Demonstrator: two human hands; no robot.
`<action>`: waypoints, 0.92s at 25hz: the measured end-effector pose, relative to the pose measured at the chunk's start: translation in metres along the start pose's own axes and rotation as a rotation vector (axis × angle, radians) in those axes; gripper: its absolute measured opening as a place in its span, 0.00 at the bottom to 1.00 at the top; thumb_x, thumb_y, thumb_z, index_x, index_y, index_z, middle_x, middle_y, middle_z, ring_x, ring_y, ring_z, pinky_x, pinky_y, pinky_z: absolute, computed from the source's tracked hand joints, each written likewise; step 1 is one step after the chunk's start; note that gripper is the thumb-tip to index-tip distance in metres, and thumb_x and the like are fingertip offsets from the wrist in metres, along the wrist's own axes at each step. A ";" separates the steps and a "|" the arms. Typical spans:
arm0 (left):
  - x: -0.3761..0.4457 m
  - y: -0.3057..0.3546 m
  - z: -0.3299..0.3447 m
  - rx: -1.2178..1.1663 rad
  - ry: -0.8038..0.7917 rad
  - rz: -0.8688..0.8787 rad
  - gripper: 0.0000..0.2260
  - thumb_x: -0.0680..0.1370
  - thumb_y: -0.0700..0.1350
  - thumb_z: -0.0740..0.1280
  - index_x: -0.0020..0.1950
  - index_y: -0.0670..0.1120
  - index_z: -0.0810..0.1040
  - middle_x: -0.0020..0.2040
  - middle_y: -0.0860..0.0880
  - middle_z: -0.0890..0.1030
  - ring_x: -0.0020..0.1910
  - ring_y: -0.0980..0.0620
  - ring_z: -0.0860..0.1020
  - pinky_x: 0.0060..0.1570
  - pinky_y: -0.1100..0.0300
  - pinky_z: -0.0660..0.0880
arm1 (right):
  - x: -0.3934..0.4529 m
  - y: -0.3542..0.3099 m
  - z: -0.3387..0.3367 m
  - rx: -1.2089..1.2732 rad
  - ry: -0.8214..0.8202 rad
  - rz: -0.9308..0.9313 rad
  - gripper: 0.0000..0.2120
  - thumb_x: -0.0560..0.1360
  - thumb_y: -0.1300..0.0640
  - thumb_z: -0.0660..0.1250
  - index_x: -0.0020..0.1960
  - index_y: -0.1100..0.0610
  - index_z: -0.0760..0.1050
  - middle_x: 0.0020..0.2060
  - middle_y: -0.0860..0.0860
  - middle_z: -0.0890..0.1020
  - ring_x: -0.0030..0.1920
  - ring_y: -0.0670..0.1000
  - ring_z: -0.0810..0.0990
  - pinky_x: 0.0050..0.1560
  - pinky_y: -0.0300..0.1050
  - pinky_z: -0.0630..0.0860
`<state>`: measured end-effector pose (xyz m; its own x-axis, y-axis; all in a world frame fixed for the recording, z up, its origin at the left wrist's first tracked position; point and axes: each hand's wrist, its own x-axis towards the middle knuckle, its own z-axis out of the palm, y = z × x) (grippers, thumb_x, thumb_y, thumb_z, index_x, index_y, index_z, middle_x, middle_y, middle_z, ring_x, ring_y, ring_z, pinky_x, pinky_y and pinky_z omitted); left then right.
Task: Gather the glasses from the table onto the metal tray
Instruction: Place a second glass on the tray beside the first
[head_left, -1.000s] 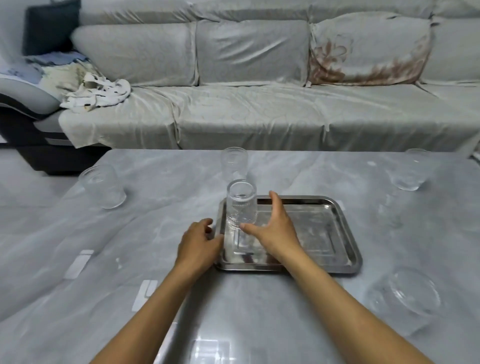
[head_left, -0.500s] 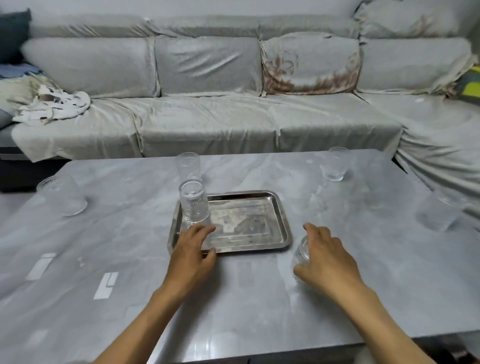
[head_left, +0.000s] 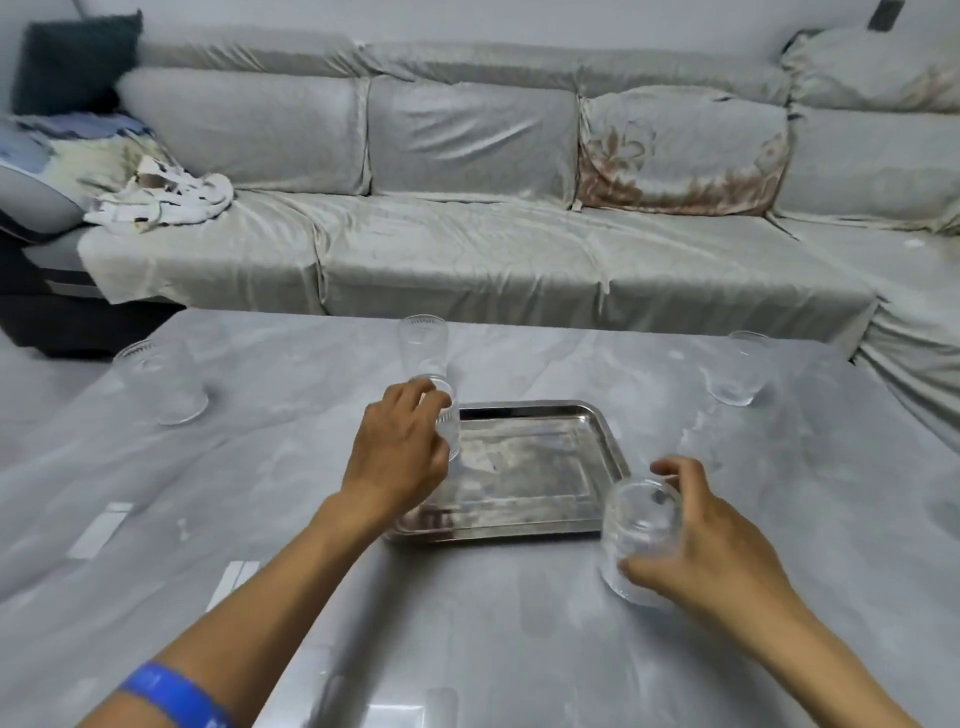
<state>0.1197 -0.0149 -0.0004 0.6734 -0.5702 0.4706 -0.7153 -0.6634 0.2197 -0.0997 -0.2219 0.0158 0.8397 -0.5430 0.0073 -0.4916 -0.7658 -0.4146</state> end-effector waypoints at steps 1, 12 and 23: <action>0.005 -0.001 0.002 0.026 -0.033 0.036 0.17 0.68 0.37 0.67 0.57 0.43 0.78 0.58 0.43 0.79 0.55 0.40 0.77 0.48 0.49 0.74 | 0.012 -0.016 0.000 0.036 0.025 -0.067 0.37 0.55 0.40 0.72 0.58 0.39 0.56 0.49 0.42 0.76 0.40 0.49 0.75 0.34 0.44 0.69; -0.048 -0.017 0.015 -0.134 -0.029 -0.436 0.21 0.70 0.52 0.66 0.61 0.51 0.69 0.53 0.48 0.79 0.50 0.43 0.77 0.42 0.53 0.72 | 0.098 -0.057 0.029 0.517 0.175 -0.049 0.35 0.56 0.41 0.80 0.55 0.41 0.64 0.47 0.39 0.75 0.47 0.46 0.78 0.39 0.41 0.72; -0.059 -0.038 0.017 -0.469 -0.334 -0.800 0.16 0.66 0.36 0.67 0.51 0.50 0.83 0.37 0.48 0.84 0.42 0.45 0.81 0.37 0.58 0.73 | 0.066 -0.031 0.006 0.569 0.259 -0.008 0.34 0.56 0.42 0.80 0.55 0.40 0.65 0.48 0.40 0.77 0.48 0.48 0.79 0.42 0.45 0.73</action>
<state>0.1100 0.0359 -0.0510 0.9575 -0.1924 -0.2147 0.0215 -0.6950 0.7187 -0.0281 -0.2321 0.0238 0.7246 -0.6586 0.2029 -0.2258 -0.5050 -0.8331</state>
